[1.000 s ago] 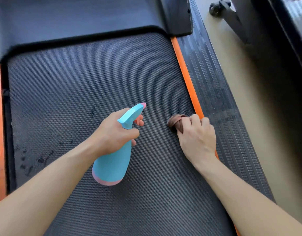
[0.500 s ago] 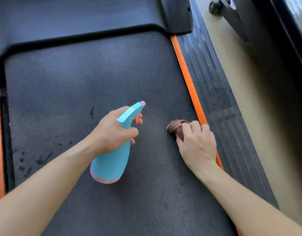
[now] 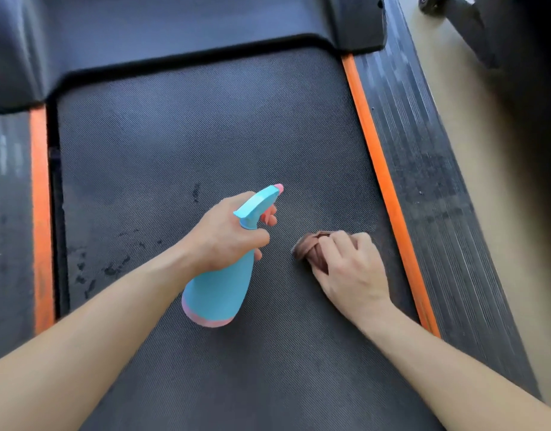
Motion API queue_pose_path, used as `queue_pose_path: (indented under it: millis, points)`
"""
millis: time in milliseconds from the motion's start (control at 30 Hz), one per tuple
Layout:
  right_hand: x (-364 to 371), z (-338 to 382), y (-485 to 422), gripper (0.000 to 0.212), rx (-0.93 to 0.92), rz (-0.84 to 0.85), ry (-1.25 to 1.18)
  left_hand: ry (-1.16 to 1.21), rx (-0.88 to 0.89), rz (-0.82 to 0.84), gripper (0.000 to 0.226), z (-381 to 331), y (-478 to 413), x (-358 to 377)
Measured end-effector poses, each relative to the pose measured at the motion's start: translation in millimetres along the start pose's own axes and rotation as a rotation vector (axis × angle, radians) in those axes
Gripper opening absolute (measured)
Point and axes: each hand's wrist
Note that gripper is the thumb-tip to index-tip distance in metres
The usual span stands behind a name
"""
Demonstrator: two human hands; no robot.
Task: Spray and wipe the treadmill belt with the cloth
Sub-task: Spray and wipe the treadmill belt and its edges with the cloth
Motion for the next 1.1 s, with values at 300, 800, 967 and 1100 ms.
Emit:
queue_pose_path:
  millis: [300,800,967,1100]
  points:
    - [1,8,-91,0.033,0.089,-0.174,0.08,-0.005,-0.036,-0.046,0.035,18,16,-3]
    - [-3,10,-106,0.029,0.021,-0.128,0.094,0.009,-0.054,-0.071,0.025,13,25,-11]
    - [-5,6,-8,0.022,-0.222,-0.036,-0.014,0.017,-0.058,-0.068,0.036,18,21,-19]
    - [4,2,-46,0.022,-0.207,-0.088,0.02,0.046,-0.066,-0.049,0.044,17,19,-12]
Point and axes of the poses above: each hand's wrist, its own y-axis away from the middle knuckle, its own x-axis out of the palm, z = x × y, and after that the axes turned 5 degrees about -z, right-handed
